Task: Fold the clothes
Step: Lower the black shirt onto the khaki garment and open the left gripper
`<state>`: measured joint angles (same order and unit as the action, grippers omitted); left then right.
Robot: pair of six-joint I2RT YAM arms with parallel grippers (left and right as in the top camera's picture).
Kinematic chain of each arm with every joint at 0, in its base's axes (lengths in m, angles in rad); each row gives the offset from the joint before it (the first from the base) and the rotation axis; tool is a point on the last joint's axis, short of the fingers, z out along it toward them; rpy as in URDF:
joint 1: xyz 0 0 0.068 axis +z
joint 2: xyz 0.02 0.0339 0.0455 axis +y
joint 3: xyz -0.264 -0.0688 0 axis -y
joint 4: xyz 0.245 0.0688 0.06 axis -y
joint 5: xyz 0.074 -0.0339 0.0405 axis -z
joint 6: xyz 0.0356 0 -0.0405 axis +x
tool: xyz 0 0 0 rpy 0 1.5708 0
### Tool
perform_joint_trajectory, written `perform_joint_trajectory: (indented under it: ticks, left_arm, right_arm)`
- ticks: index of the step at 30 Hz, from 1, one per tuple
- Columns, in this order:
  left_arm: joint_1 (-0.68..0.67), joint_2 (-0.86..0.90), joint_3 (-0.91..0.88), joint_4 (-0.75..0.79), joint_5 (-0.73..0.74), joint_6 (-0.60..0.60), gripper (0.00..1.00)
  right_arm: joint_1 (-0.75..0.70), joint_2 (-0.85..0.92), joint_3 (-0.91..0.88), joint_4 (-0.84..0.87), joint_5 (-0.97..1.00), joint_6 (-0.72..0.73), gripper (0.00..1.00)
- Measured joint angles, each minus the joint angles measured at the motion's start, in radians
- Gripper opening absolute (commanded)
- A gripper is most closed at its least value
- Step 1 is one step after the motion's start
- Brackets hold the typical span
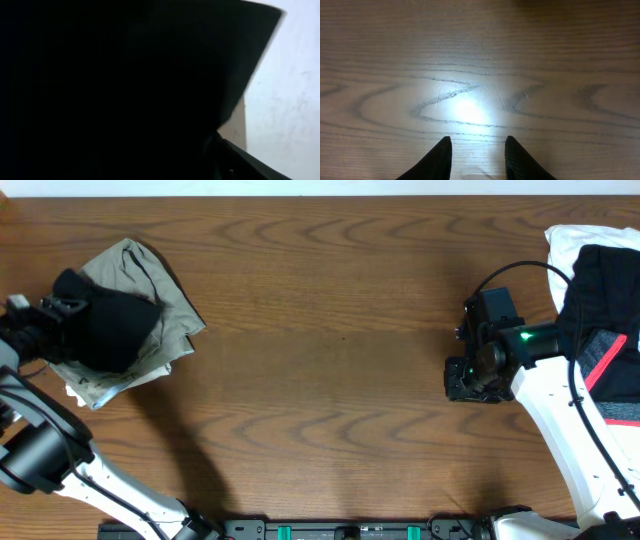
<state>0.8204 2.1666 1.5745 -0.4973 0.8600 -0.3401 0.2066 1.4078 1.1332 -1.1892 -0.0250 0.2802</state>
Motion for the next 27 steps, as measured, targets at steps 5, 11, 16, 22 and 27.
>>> perform_joint_trajectory:
  ticks: [5,11,16,22,27]
  left_arm:
    - [0.009,0.001,0.004,-0.011,0.013,0.01,0.73]
    - [0.015,-0.002,0.004,-0.008,0.059,0.058,0.86]
    - [0.012,-0.063,-0.014,-0.016,0.071,0.103,0.99]
    - [-0.068,-0.308,-0.03,-0.047,-0.054,0.158,0.98]
    - [-0.283,-0.549,-0.027,-0.122,-0.188,0.212,0.98]
  right_arm:
    - [0.0,0.0,0.0,0.0,0.003,0.0,0.34]
    - [0.0,0.001,0.0,0.006,0.007,0.002,0.45]
    - [-0.001,0.002,0.0,0.048,0.01,-0.002,0.74]
    - [-0.001,0.002,0.0,0.146,0.013,-0.005,0.92]
    - [-0.001,0.002,-0.001,0.278,0.014,-0.005,0.99]
